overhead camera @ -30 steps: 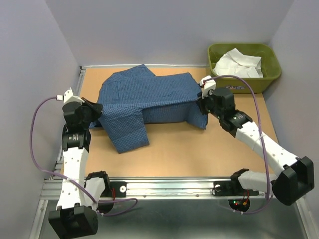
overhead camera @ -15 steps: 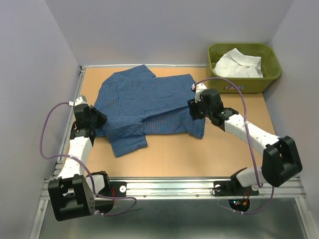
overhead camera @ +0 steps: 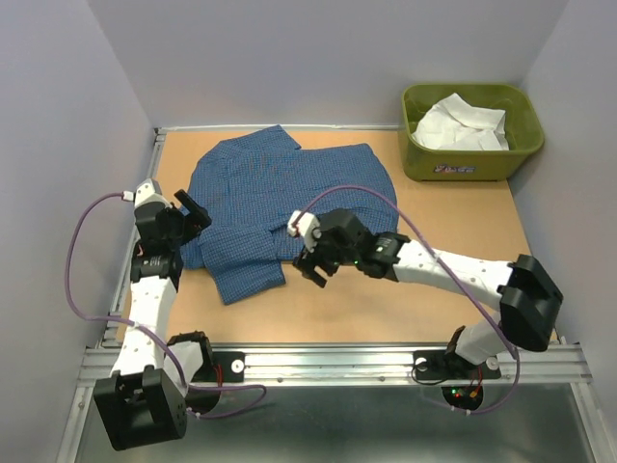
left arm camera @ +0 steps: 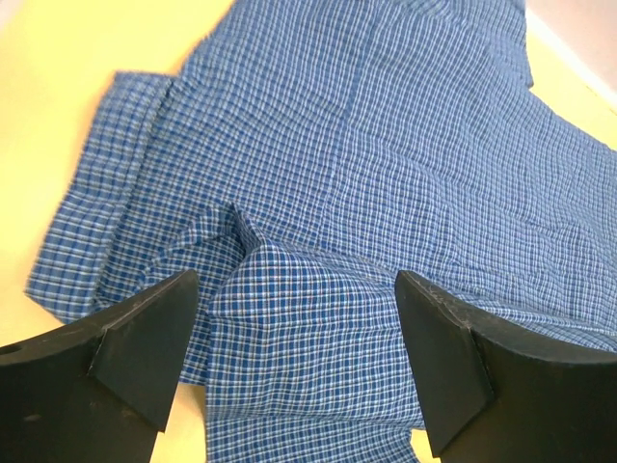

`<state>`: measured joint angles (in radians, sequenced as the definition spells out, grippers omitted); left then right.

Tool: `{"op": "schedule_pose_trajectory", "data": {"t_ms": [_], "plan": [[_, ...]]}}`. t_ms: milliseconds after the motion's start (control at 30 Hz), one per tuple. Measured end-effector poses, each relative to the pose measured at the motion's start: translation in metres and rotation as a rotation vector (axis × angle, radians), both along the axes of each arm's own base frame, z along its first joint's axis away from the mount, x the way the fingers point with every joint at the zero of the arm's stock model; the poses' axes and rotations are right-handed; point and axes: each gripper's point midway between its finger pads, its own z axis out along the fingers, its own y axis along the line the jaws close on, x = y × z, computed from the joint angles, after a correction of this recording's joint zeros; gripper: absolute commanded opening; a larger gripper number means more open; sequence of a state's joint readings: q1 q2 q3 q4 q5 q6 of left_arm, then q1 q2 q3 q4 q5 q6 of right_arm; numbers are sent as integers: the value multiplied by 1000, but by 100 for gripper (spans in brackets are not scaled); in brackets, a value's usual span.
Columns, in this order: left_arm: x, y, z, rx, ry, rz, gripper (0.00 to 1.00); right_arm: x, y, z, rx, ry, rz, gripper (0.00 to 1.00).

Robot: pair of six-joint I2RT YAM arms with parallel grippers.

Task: Fold and stack the long sleeve shirts
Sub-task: Flatten the shirt out

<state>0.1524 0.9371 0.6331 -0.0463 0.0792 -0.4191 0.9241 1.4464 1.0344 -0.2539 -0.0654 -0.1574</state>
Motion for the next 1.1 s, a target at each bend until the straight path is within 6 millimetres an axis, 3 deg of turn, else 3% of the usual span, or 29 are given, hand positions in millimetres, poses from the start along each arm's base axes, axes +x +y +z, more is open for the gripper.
{"op": "schedule_pose_trajectory", "data": {"t_ms": [100, 200, 400, 567, 700, 767, 900, 933, 1000, 1100], "plan": [[-5, 3, 11, 28, -32, 10, 95, -23, 38, -13, -45, -9, 140, 81], [-11, 4, 16, 47, -38, 17, 95, -36, 64, -37, -102, -1, 232, 81], [-23, -2, 15, 64, -15, 4, 95, -45, 89, -85, -223, -3, 340, 78], [-28, 1, 22, 95, -37, 26, 95, -37, 107, -100, -265, -39, 375, 74], [-30, 2, 17, 108, -31, 39, 95, -31, 113, -109, -287, -56, 380, 68], [-31, 3, 12, 112, -18, 43, 95, -28, 115, -111, -292, -65, 381, 63], [-30, 5, 10, 118, -11, 54, 95, -26, 118, -113, -297, -78, 380, 26], [-30, 5, 10, 119, -11, 56, 95, -26, 119, -114, -297, -77, 379, 11], [-29, 6, 10, 122, -13, 61, 95, -26, 118, -116, -301, -72, 377, 0], [-30, 8, 10, 127, -12, 69, 95, -25, 118, -114, -302, -73, 375, 1]]}}
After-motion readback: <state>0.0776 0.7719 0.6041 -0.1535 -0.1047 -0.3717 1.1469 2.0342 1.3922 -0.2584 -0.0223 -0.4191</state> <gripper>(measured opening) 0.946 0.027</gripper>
